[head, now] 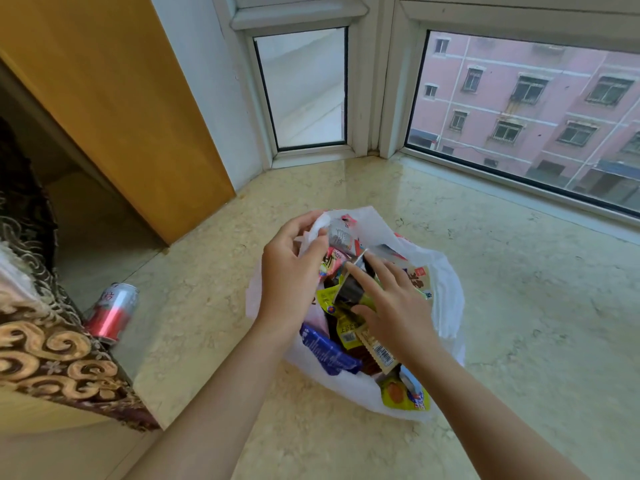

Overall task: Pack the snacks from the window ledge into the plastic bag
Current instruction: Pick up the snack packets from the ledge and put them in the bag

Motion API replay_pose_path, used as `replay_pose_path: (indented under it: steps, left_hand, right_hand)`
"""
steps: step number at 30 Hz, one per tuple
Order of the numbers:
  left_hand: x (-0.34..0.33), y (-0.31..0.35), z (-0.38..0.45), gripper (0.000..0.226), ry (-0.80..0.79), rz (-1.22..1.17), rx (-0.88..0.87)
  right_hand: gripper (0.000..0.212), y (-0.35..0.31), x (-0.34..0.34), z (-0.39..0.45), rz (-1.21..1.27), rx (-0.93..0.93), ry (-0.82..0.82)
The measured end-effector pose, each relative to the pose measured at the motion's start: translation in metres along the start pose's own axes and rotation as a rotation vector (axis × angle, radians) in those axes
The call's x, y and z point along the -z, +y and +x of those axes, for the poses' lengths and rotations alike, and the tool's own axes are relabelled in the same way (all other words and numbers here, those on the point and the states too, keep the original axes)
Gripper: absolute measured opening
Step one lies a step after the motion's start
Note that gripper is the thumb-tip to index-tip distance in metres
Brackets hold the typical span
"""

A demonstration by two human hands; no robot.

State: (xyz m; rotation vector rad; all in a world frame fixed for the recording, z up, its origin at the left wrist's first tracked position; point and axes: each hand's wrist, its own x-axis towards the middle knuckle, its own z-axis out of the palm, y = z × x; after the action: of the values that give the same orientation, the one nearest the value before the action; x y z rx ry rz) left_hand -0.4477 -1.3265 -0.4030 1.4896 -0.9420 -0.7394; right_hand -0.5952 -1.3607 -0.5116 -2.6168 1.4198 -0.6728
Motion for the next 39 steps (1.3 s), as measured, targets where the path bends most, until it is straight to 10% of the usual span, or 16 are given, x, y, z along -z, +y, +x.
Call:
replay_pose_path:
  steps: [12, 16, 21, 39]
  left_hand:
    - [-0.015, 0.096, -0.017, 0.025, -0.11, -0.139, -0.245]
    - [-0.019, 0.087, -0.023, 0.022, -0.034, 0.256, -0.261]
    - [-0.03, 0.075, -0.036, 0.025, 0.097, 1.106, -0.774]
    - [-0.259, 0.014, -0.194, 0.066, -0.689, 1.017, -0.998]
  right_hand:
    - [0.087, 0.019, 0.023, -0.004, -0.065, -0.119, -0.146]
    - [0.072, 0.033, 0.044, -0.02, -0.09, -0.125, -0.202]
    - [0.073, 0.051, 0.071, -0.053, -0.139, -0.112, -0.143]
    - [0.059, 0.182, 0.207, -0.293, -0.313, -0.566, 0.021]
